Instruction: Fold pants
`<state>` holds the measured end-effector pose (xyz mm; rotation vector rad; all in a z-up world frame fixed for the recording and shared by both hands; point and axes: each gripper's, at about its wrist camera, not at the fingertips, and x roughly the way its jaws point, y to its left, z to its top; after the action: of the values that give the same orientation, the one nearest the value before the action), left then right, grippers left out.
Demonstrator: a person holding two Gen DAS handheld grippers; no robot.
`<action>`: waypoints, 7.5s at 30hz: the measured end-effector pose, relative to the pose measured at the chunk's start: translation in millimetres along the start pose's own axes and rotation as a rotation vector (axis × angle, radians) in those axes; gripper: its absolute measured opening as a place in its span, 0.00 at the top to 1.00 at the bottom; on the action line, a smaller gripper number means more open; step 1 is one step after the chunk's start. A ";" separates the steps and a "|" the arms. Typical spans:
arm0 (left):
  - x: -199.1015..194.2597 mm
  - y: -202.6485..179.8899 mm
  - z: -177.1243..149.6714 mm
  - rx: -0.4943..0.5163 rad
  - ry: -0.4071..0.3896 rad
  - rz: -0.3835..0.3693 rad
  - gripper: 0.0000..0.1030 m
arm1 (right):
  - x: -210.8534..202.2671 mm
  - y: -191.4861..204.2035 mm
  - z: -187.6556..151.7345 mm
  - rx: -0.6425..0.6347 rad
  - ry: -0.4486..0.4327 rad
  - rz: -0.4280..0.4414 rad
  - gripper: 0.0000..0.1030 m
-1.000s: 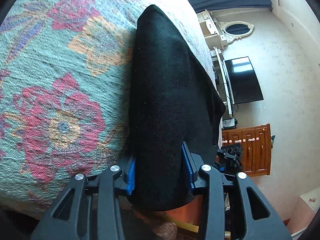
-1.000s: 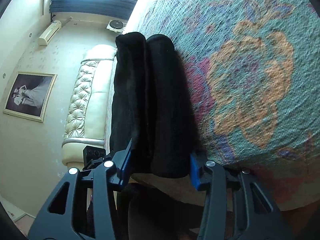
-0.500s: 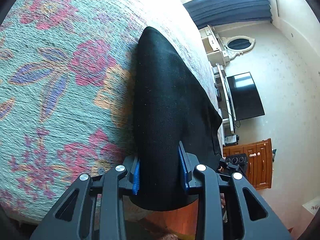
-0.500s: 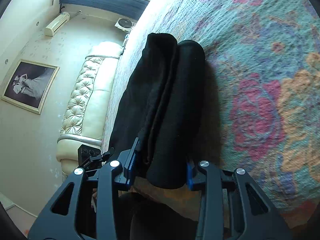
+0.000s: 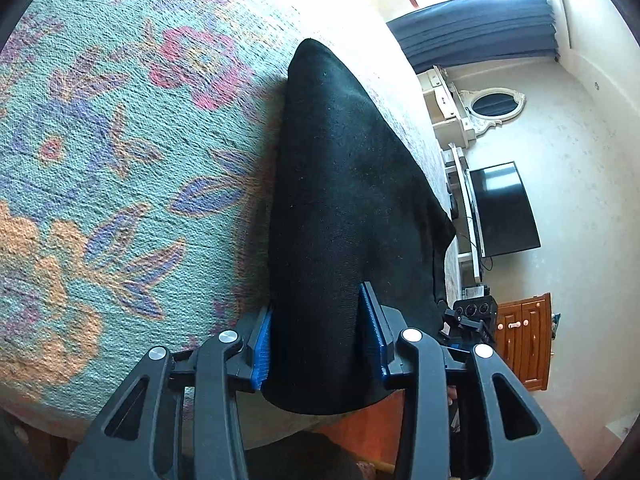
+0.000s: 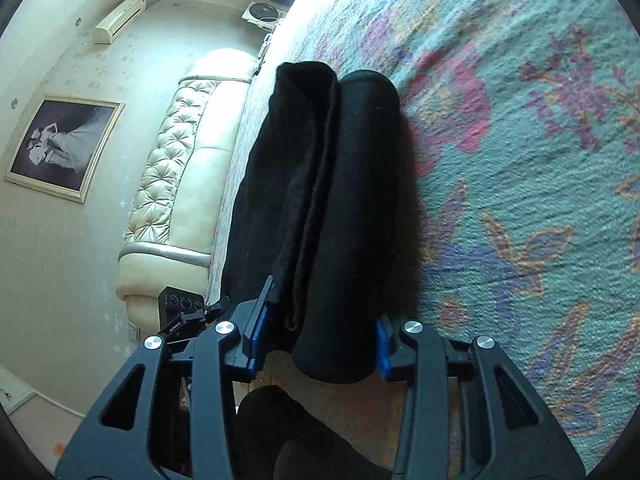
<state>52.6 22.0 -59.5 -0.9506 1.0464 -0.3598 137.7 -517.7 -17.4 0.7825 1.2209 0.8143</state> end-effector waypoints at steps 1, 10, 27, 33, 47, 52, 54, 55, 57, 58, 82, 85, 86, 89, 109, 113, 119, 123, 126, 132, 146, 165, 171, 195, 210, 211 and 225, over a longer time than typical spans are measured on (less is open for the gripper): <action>-2.1 -1.0 0.7 0.011 0.003 0.004 0.60 | -3.4 -2.6 -1.9 0.005 0.000 0.010 0.55; -23.4 -4.3 40.3 0.070 -0.091 -0.053 0.26 | -20.7 4.3 23.5 -0.051 -0.060 -0.045 0.19; 66.9 1.0 130.0 0.042 -0.049 -0.077 0.40 | 38.4 7.1 89.6 -0.084 -0.048 -0.115 0.44; 66.2 3.1 127.9 0.076 -0.065 -0.010 0.69 | 35.0 8.7 81.5 -0.089 -0.110 -0.075 0.65; 41.3 4.9 181.8 0.076 -0.160 0.063 0.75 | 89.7 34.6 125.7 -0.112 -0.164 -0.053 0.69; 31.2 21.9 208.6 0.041 -0.199 0.107 0.75 | 129.0 48.2 151.7 -0.115 -0.149 -0.042 0.69; 33.8 30.6 211.9 0.028 -0.195 0.119 0.75 | 141.0 45.0 158.7 -0.094 -0.144 -0.049 0.69; 36.3 34.8 212.2 0.020 -0.188 0.113 0.75 | 143.9 41.0 160.5 -0.080 -0.146 -0.044 0.69; 39.3 41.7 211.0 0.005 -0.182 0.078 0.70 | 143.3 32.2 160.9 -0.051 -0.150 -0.009 0.68; 41.2 43.8 211.1 -0.006 -0.175 0.058 0.67 | 141.7 28.1 159.9 -0.038 -0.150 0.006 0.68; -32.2 64.2 63.7 -0.016 -0.144 -0.076 0.19 | 91.2 34.8 49.9 -0.002 -0.090 0.023 0.15; -25.8 61.9 68.1 -0.013 -0.149 -0.087 0.19 | 94.4 37.7 48.1 -0.003 -0.100 0.018 0.15; -22.9 62.6 72.8 -0.019 -0.152 -0.095 0.19 | 94.7 38.6 47.3 -0.006 -0.100 0.016 0.16; -17.8 59.6 79.1 -0.020 -0.163 -0.104 0.19 | 98.6 42.6 44.9 -0.021 -0.103 -0.018 0.20; -21.1 52.1 73.6 0.024 -0.171 0.105 0.59 | 89.5 21.5 41.2 0.019 -0.107 -0.014 0.65; -21.1 51.0 74.8 0.026 -0.170 0.106 0.59 | 89.4 24.6 40.7 0.019 -0.113 -0.021 0.65; -21.0 45.3 74.4 0.039 -0.171 0.125 0.60 | 91.5 30.8 38.1 0.023 -0.124 -0.027 0.65; -22.4 44.6 72.7 0.042 -0.172 0.131 0.60 | 91.8 30.4 37.8 0.025 -0.129 -0.027 0.66; -23.7 45.0 71.9 0.042 -0.170 0.132 0.61 | 90.4 30.4 37.9 0.021 -0.130 -0.031 0.66; -26.9 45.7 70.3 0.052 -0.165 0.145 0.61 | 87.5 30.5 34.1 0.022 -0.129 -0.030 0.67; -26.9 58.9 74.5 0.037 -0.153 0.125 0.60 | 92.0 15.3 42.3 0.080 -0.153 -0.021 0.39; -49.6 57.1 51.1 0.041 -0.126 0.131 0.60 | 82.2 27.4 20.2 0.027 -0.091 -0.056 0.65; -60.1 57.9 36.9 0.047 -0.104 0.139 0.60 | 74.5 24.0 -0.8 0.048 -0.067 -0.049 0.65; -40.5 43.7 43.2 0.130 -0.087 0.099 0.21 | 62.5 9.3 -2.0 0.131 -0.163 -0.009 0.47; -36.8 -13.5 25.3 0.303 -0.154 0.505 0.17 | 38.4 48.1 -41.5 -0.049 -0.169 -0.416 0.15; -38.8 -19.6 21.9 0.323 -0.169 0.540 0.17 | 41.3 54.0 -45.6 -0.085 -0.161 -0.465 0.15; -75.0 -46.9 -46.2 0.413 -0.315 0.668 0.17 | 75.8 116.3 -112.4 -0.448 -0.159 -0.723 0.14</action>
<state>-15.6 22.2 13.3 -0.2416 0.8917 0.1294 25.8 -385.9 27.4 0.0151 1.0169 0.3855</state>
